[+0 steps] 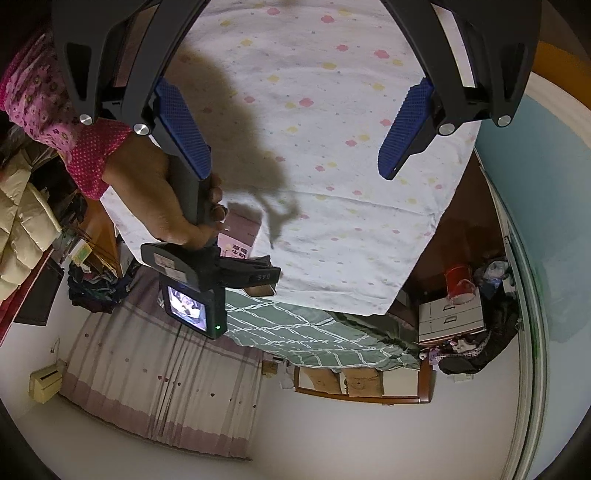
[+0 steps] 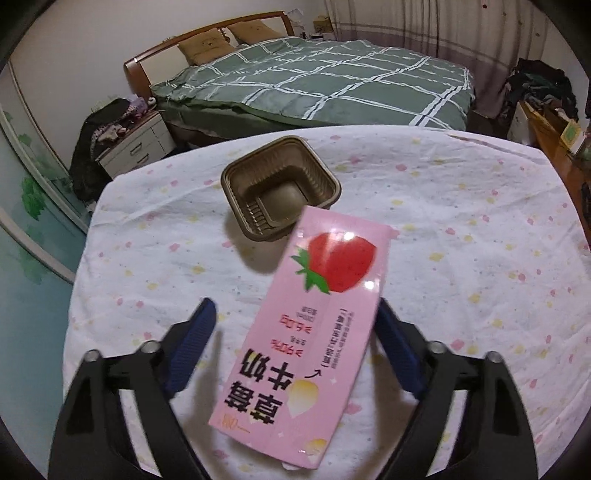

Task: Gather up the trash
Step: 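Grasp the pink strawberry milk carton with the right gripper, then carry the milk carton over the yellow bin and open the right gripper, then grasp the brown plastic tray by its rim with the left gripper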

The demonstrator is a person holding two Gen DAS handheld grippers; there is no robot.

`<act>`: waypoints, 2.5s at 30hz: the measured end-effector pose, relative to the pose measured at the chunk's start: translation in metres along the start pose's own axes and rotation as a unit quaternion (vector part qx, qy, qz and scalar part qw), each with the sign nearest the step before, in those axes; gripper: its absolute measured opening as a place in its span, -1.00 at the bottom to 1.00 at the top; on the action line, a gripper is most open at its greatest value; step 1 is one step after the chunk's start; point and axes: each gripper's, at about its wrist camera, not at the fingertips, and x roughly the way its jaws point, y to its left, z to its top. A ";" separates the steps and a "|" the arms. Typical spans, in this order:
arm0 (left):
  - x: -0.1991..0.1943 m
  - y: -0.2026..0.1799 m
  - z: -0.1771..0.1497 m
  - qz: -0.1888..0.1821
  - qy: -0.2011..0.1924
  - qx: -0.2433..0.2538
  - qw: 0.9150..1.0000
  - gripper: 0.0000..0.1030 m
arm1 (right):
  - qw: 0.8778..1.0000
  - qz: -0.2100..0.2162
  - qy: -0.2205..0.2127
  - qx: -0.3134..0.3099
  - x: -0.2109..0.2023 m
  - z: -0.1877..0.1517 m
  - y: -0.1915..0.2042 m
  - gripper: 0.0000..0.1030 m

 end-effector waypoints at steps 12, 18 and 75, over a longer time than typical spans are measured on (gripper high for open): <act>0.004 -0.003 -0.001 -0.008 0.008 -0.002 1.000 0.76 | 0.998 0.033 -0.003 -0.048 -0.035 -0.023 -0.031 -0.08; 0.005 -0.013 0.000 -0.017 0.009 0.006 1.000 0.76 | 0.996 0.070 -0.016 -0.054 -0.078 -0.047 -0.071 -0.08; 0.148 -0.140 0.098 -0.060 0.065 0.125 0.988 0.76 | 0.977 -0.089 -0.112 0.160 -0.192 -0.138 -0.436 0.48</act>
